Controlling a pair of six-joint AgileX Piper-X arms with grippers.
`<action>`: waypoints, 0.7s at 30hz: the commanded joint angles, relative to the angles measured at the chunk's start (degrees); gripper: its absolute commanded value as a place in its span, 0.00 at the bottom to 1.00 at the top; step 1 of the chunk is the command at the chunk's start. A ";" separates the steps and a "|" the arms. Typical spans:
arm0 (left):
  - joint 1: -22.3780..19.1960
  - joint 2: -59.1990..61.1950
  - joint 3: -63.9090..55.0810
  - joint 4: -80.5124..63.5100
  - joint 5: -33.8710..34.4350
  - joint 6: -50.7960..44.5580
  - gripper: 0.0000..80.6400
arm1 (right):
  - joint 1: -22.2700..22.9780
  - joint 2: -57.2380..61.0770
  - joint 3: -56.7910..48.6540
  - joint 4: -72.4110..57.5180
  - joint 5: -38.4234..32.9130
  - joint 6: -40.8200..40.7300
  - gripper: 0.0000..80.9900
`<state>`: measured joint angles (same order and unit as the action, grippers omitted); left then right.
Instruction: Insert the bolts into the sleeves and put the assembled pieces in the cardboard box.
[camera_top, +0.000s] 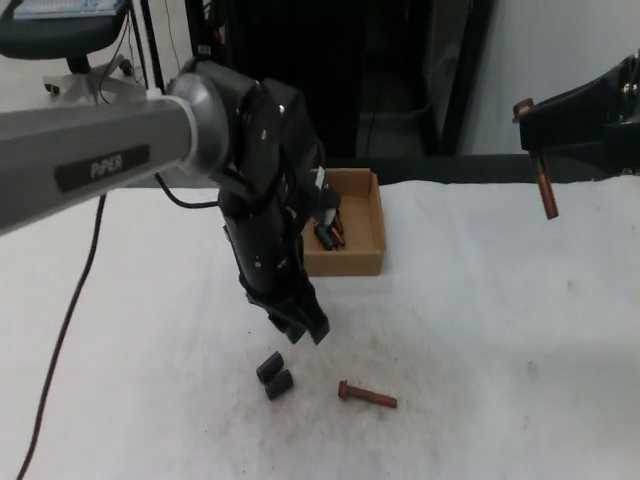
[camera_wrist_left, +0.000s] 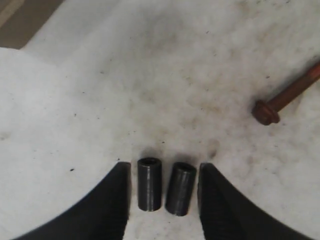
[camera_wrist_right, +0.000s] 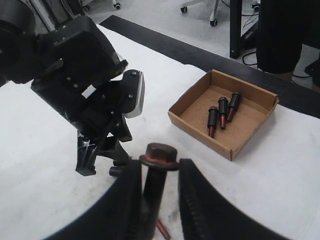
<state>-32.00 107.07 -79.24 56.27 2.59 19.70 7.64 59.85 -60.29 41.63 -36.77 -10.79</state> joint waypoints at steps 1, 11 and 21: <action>-0.27 -0.08 -0.57 0.65 -2.19 2.47 0.52 | -0.19 -0.53 0.08 -0.69 -0.90 0.95 0.01; -0.27 2.79 -0.57 0.75 -6.79 4.79 0.52 | -0.19 -0.67 0.08 -0.32 -0.90 0.95 0.01; -0.27 3.26 -0.57 0.75 -6.79 5.04 0.52 | -0.19 -0.67 0.08 -0.36 -0.90 0.72 0.01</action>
<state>-32.00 110.38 -79.24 56.84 -3.30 24.41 7.64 59.85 -60.29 41.63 -36.77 -10.04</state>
